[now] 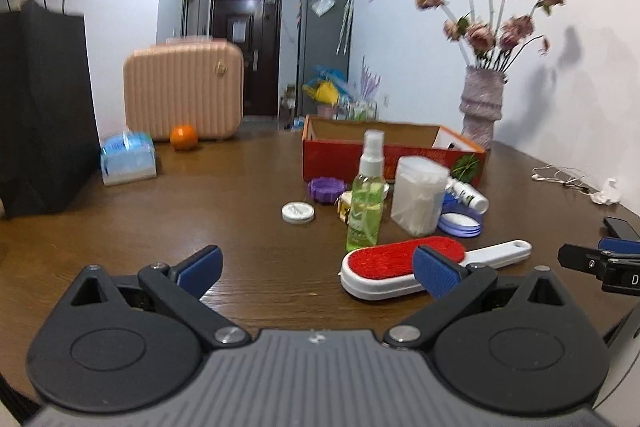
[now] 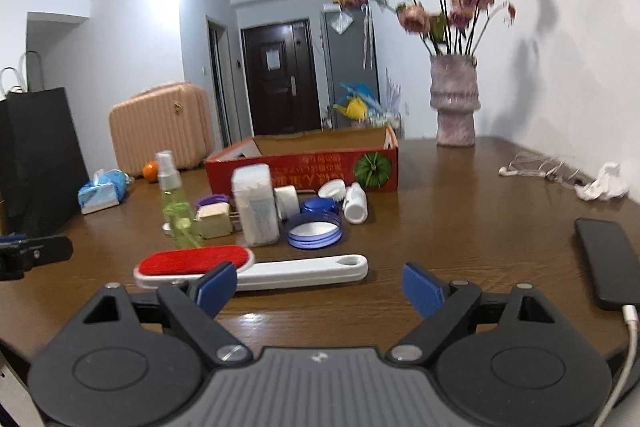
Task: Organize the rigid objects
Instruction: 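Lower the left gripper onto the red-and-white lint brush and close, then carry the lint brush with the left gripper into the red box and release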
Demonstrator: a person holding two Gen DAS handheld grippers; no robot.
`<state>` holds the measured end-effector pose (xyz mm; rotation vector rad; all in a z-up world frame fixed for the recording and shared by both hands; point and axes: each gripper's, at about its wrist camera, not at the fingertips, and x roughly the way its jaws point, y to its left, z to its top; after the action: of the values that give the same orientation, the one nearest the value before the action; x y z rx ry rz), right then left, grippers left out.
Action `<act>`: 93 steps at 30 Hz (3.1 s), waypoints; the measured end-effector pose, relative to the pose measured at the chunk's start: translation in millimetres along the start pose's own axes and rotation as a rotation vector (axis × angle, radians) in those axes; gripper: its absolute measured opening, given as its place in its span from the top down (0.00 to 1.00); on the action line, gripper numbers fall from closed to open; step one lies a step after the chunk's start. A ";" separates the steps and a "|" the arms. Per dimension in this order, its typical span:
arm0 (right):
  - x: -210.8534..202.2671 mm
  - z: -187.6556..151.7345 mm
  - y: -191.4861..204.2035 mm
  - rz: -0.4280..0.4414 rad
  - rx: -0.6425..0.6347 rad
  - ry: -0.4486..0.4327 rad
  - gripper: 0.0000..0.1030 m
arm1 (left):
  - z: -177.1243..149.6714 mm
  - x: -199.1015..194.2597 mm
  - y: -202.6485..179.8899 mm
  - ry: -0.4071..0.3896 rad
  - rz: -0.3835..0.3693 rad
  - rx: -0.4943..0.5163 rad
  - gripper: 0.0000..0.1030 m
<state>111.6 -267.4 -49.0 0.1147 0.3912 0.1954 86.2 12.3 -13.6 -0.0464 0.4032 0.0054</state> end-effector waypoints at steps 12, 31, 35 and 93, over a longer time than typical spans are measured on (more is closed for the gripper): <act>94.9 29.6 -57.9 0.029 0.101 0.185 0.50 | 12.7 93.2 -10.1 0.198 -0.106 -0.072 0.17; 119.8 28.8 -63.1 0.138 0.077 0.304 0.88 | 16.0 109.4 -2.2 0.327 -0.124 -0.272 0.59; 108.1 25.1 -58.3 0.116 0.093 0.295 0.88 | 17.4 88.1 -6.0 0.273 -0.114 -0.276 0.61; 342.7 269.8 -62.2 -0.035 -0.032 0.158 0.71 | 264.2 319.3 20.5 0.166 -0.161 0.004 0.40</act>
<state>537.3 -275.5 63.8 0.0614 0.5466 0.1764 483.2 43.7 103.0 -0.0760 0.5641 -0.1588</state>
